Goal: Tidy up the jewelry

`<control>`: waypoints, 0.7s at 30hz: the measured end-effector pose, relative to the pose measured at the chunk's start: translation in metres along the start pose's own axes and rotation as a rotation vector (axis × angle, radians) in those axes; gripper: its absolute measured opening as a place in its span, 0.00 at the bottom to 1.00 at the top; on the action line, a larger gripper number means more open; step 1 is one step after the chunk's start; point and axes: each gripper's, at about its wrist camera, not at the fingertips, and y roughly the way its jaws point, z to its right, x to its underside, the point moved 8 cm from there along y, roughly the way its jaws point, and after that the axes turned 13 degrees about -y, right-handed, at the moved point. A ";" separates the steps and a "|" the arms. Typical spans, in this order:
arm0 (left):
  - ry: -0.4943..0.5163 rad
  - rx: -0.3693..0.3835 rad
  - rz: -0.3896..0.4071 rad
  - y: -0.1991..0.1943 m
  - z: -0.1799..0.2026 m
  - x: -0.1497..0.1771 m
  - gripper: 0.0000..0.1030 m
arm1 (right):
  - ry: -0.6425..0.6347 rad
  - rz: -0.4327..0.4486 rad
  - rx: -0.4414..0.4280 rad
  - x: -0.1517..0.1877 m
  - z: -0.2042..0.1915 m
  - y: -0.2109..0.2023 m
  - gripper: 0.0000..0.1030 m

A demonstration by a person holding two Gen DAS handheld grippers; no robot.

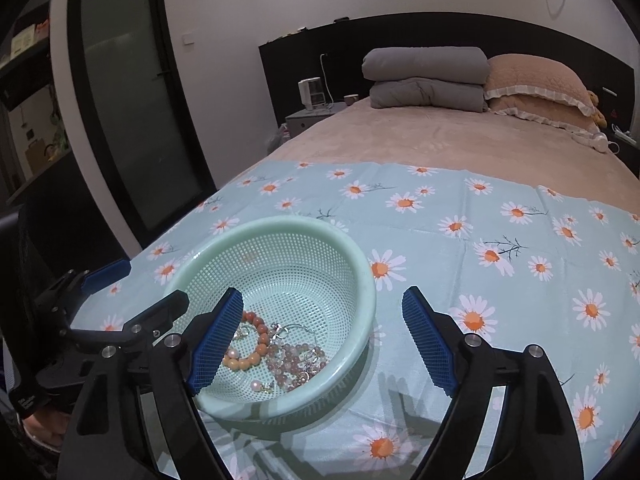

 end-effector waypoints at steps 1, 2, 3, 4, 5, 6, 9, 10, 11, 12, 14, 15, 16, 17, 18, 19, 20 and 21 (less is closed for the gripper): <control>0.000 -0.001 -0.002 0.000 0.000 0.000 0.94 | -0.001 -0.001 0.008 0.000 0.002 -0.001 0.76; -0.001 0.000 -0.003 -0.001 0.000 0.001 0.95 | -0.002 -0.002 0.016 0.001 0.004 -0.001 0.76; -0.001 0.000 -0.003 -0.001 0.000 0.001 0.95 | -0.002 -0.004 0.021 0.002 0.005 -0.002 0.76; -0.001 0.000 -0.004 -0.002 -0.002 0.001 0.95 | 0.002 -0.006 0.025 0.003 0.007 -0.003 0.76; -0.001 0.001 -0.005 -0.002 -0.001 0.002 0.95 | 0.007 -0.009 0.028 0.004 0.009 -0.004 0.76; -0.002 0.001 -0.007 -0.003 -0.001 0.002 0.95 | 0.010 -0.013 0.032 0.005 0.010 -0.005 0.76; -0.014 0.008 -0.006 -0.010 0.004 0.001 0.95 | 0.015 -0.022 0.055 0.010 0.017 -0.016 0.76; -0.017 0.010 -0.005 -0.014 0.006 0.001 0.95 | 0.017 -0.025 0.067 0.012 0.020 -0.021 0.77; -0.020 0.013 -0.004 -0.018 0.008 0.001 0.95 | 0.018 -0.027 0.078 0.013 0.023 -0.028 0.78; -0.023 0.019 -0.002 -0.024 0.011 0.001 0.95 | 0.020 -0.027 0.091 0.015 0.027 -0.035 0.80; -0.028 0.034 0.001 -0.037 0.017 0.003 0.95 | 0.027 -0.024 0.121 0.020 0.036 -0.053 0.82; -0.028 0.041 0.003 -0.045 0.021 0.003 0.95 | 0.027 -0.024 0.135 0.022 0.040 -0.063 0.82; -0.027 0.049 0.008 -0.053 0.024 0.004 0.95 | 0.026 -0.024 0.153 0.025 0.045 -0.074 0.82; -0.025 0.055 0.015 -0.063 0.029 0.003 0.95 | 0.026 -0.025 0.175 0.028 0.049 -0.085 0.83; -0.021 0.064 0.024 -0.073 0.033 0.003 0.95 | 0.030 -0.025 0.197 0.031 0.054 -0.096 0.83; -0.014 0.073 0.032 -0.083 0.039 0.003 0.95 | 0.038 -0.024 0.214 0.035 0.059 -0.107 0.84; -0.006 0.082 0.039 -0.094 0.045 0.004 0.95 | 0.049 -0.022 0.227 0.038 0.064 -0.119 0.84; 0.004 0.088 0.043 -0.104 0.051 0.005 0.95 | 0.061 -0.020 0.239 0.042 0.067 -0.131 0.84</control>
